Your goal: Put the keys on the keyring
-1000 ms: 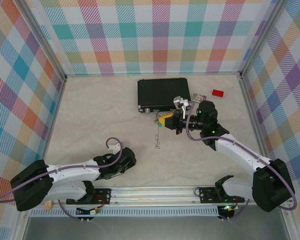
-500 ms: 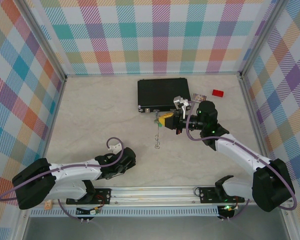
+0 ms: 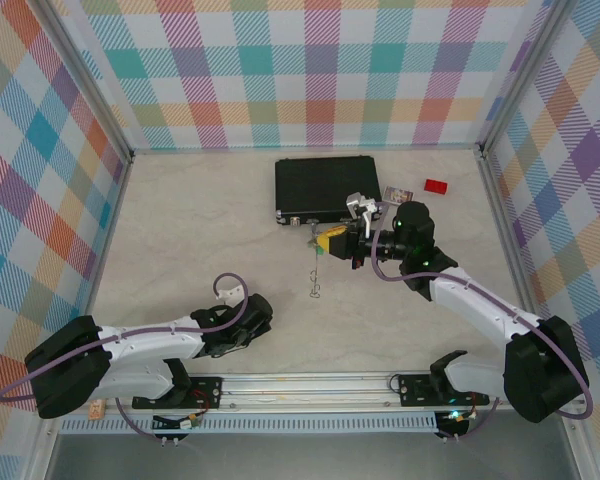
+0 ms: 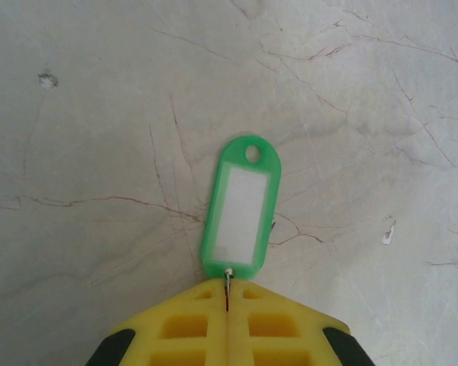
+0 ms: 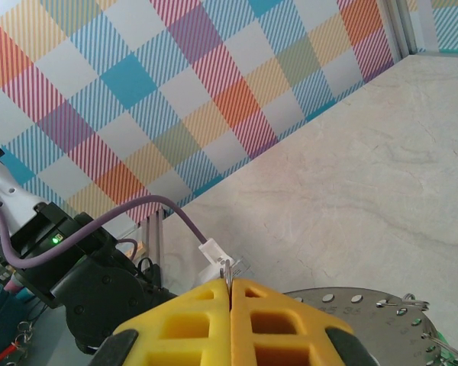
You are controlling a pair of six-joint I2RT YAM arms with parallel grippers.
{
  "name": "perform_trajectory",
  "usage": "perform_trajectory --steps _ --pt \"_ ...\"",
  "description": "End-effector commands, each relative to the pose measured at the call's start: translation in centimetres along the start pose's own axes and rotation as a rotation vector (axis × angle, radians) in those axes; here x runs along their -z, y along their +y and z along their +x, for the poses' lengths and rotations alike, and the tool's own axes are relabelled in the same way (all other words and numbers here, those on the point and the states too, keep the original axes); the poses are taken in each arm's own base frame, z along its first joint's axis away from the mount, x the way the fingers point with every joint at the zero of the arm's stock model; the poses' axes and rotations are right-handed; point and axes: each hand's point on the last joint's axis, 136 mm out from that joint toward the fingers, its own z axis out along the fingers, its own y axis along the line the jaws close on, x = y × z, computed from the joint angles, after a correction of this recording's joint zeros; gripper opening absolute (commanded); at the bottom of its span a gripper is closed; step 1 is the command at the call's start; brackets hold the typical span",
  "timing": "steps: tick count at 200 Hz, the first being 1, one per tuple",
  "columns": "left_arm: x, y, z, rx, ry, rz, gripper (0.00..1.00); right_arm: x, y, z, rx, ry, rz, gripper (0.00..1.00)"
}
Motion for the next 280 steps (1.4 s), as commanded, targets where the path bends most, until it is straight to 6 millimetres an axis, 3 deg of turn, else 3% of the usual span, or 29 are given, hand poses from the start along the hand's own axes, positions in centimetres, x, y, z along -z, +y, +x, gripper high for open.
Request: perform_trajectory --steps 1,45,108,144,191,224,280 --pt "0.7 -0.1 -0.5 -0.054 -0.017 -0.027 0.0 0.1 0.7 -0.8 0.032 -0.023 -0.035 0.0" --pt "2.8 -0.7 -2.5 -0.217 -0.076 -0.07 0.0 0.1 0.7 -0.8 0.034 -0.026 -0.033 0.0" --pt "6.1 -4.7 -7.4 -0.577 -0.264 -0.085 0.0 0.5 1.0 -1.2 0.048 -0.04 -0.017 0.0" --pt "7.8 -8.1 -9.3 -0.676 -0.431 0.064 0.0 0.4 0.5 -1.1 0.029 -0.044 0.004 0.0" --pt "10.4 -11.3 -9.5 -0.829 -0.551 0.257 0.0 0.3 0.2 -0.5 0.029 -0.031 -0.004 0.0" --pt "11.9 -13.1 -9.4 -0.909 -0.574 0.35 0.0 0.3 1.3 0.1 0.126 -0.046 -0.047 0.0" --pt "12.5 -14.8 -9.3 -0.971 -0.537 0.451 0.0 -0.9 1.4 2.2 0.329 -0.017 0.04 0.0"
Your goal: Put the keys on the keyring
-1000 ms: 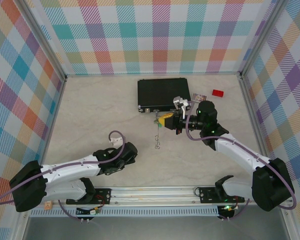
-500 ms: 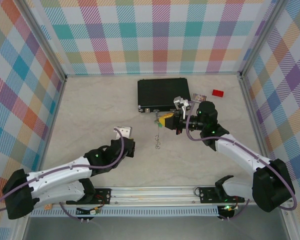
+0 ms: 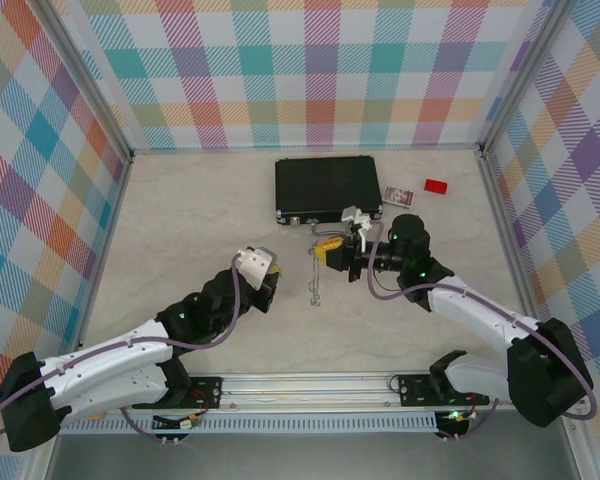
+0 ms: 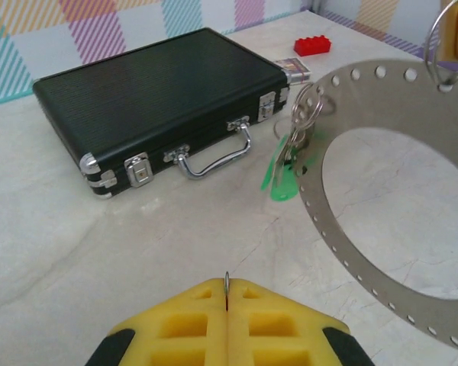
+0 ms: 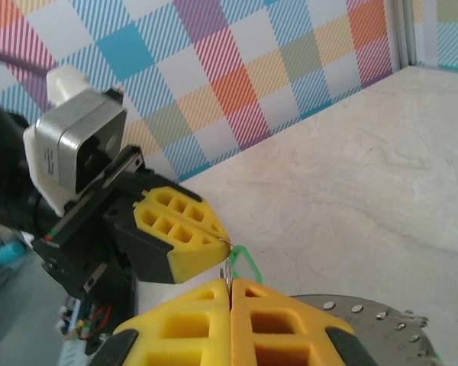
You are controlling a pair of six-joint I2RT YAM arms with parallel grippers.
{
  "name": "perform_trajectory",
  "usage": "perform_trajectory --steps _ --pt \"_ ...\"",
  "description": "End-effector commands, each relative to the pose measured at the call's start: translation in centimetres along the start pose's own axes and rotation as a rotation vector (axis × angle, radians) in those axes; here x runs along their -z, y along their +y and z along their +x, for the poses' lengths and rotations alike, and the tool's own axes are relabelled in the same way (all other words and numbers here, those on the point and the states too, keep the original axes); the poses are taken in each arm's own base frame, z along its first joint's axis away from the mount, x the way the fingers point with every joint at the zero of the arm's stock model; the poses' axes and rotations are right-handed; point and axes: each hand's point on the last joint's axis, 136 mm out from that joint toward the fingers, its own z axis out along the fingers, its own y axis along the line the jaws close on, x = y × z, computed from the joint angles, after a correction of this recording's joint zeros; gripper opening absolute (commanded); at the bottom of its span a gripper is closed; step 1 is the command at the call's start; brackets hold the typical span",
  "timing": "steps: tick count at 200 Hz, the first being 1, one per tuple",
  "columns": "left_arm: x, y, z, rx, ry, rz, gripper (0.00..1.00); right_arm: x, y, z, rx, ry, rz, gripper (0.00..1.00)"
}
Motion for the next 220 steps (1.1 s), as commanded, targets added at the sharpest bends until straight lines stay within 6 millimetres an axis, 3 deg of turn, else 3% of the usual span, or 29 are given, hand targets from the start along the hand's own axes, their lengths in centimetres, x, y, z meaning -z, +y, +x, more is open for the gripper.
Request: perform_trajectory --steps 1,79,167,220 --pt "0.2 -1.0 -2.4 -0.035 -0.048 0.08 0.0 -0.1 0.3 -0.6 0.161 -0.027 0.041 0.0" --pt "0.8 -1.6 -3.2 -0.1 -0.077 0.136 0.0 0.3 -0.6 -0.1 0.251 -0.025 0.164 0.0" --pt "-0.2 -2.1 -2.9 -0.158 -0.002 0.147 0.0 1.0 -2.9 -0.2 0.345 0.004 0.401 0.0" --pt "0.0 -2.9 -2.5 -0.248 0.016 0.197 0.0 0.9 -1.9 -0.3 0.366 -0.001 0.366 0.0"
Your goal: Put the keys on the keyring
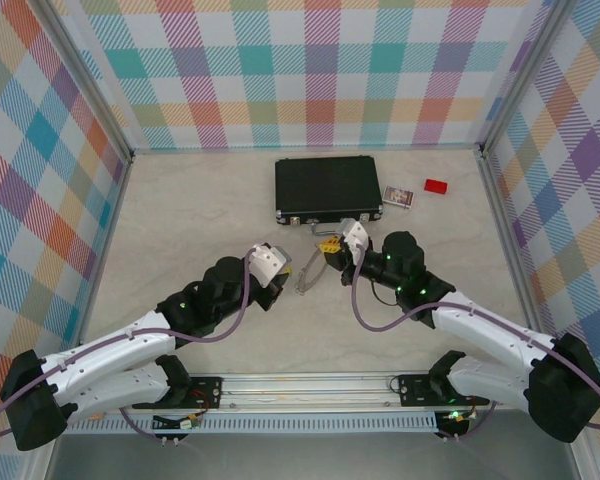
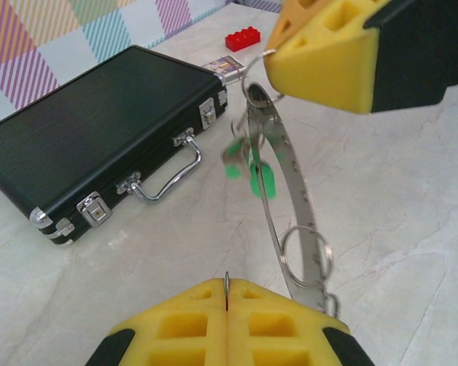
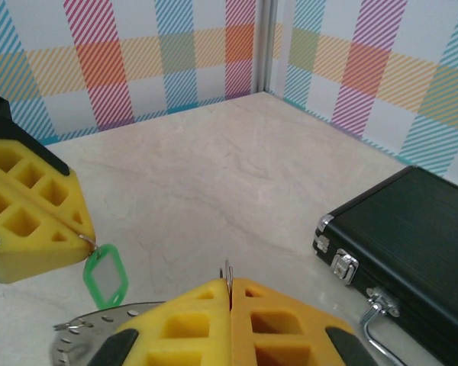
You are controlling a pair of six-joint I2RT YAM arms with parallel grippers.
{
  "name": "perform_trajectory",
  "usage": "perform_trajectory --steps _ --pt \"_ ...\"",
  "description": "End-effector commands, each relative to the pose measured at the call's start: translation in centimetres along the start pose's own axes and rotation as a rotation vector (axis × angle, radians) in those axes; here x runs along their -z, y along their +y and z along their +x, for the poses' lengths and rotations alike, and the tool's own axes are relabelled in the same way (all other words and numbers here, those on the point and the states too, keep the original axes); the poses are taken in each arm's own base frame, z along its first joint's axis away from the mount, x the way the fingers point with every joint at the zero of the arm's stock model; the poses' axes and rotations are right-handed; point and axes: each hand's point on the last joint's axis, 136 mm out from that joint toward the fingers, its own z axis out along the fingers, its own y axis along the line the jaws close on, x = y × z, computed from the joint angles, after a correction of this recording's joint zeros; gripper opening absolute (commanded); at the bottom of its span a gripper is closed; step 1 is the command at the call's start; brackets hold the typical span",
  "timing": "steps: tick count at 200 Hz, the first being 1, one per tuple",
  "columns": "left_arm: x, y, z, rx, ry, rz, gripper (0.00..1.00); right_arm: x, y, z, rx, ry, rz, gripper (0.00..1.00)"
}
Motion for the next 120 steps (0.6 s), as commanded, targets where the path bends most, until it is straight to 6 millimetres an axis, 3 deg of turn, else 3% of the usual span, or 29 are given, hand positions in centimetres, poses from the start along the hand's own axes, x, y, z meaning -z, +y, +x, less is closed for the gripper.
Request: perform_trajectory --steps 1,45,120 --pt "0.3 -0.3 -1.0 -0.062 -0.004 0.03 0.0 0.3 0.6 -0.8 0.036 -0.032 -0.019 0.0" --pt "0.8 -0.5 -1.6 -0.156 -0.008 0.052 0.0 0.6 3.2 -1.4 0.046 -0.064 -0.163 0.0" --pt "1.0 -0.3 -2.7 -0.287 -0.012 0.042 0.0 0.3 4.4 -1.2 0.067 -0.052 -0.204 0.0"
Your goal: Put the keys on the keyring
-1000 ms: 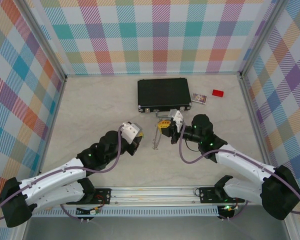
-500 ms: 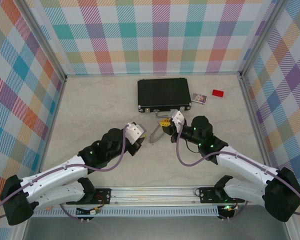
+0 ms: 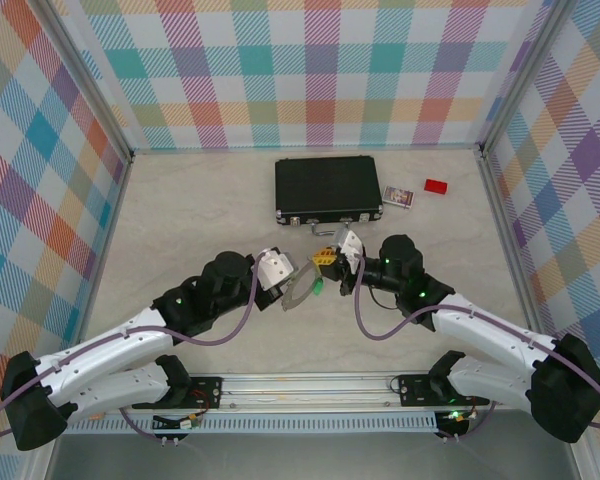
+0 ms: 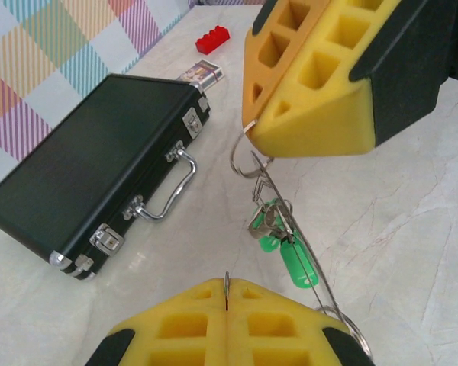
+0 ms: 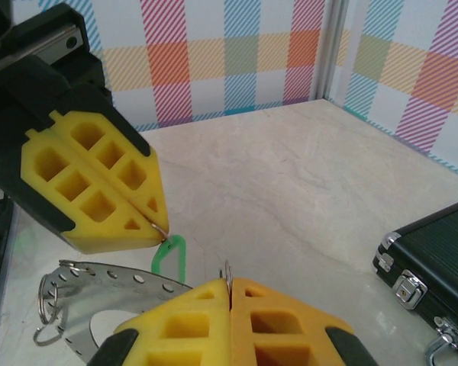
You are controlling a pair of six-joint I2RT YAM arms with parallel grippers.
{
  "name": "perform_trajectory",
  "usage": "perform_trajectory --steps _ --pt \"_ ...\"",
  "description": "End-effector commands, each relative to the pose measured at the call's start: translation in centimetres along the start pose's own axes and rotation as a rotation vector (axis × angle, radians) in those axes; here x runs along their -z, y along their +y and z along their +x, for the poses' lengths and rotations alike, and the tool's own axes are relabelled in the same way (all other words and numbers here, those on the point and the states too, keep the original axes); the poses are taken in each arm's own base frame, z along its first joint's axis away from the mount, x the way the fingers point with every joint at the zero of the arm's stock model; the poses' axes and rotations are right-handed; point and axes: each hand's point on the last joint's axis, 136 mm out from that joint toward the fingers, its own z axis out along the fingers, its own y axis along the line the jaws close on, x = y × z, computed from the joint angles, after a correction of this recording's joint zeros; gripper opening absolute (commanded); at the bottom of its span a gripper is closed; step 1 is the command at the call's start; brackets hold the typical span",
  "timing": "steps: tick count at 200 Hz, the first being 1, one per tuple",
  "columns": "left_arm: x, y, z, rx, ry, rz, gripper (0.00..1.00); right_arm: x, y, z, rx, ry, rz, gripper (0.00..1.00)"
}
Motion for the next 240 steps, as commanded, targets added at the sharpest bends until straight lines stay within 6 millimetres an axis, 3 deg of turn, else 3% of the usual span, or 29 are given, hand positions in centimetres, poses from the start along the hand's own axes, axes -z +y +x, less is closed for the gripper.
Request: perform_trajectory --steps 1,33,98,240 --pt "0.3 0.8 -1.3 -0.056 -0.023 -0.018 0.0 -0.1 0.9 -1.3 0.051 -0.036 -0.034 0.0" --pt "0.6 0.6 -2.1 -0.094 -0.105 -0.025 0.0 -0.3 1.3 -1.0 0.084 -0.024 -0.03 0.0" --pt "0.9 0.2 -2.1 -0.261 -0.123 -0.018 0.0 -0.3 1.7 -1.2 0.116 -0.039 -0.024 0.0" --pt "-0.3 -0.7 -2.0 -0.337 -0.152 0.014 0.0 -0.3 2.0 -1.5 0.168 -0.071 0.004 0.0"
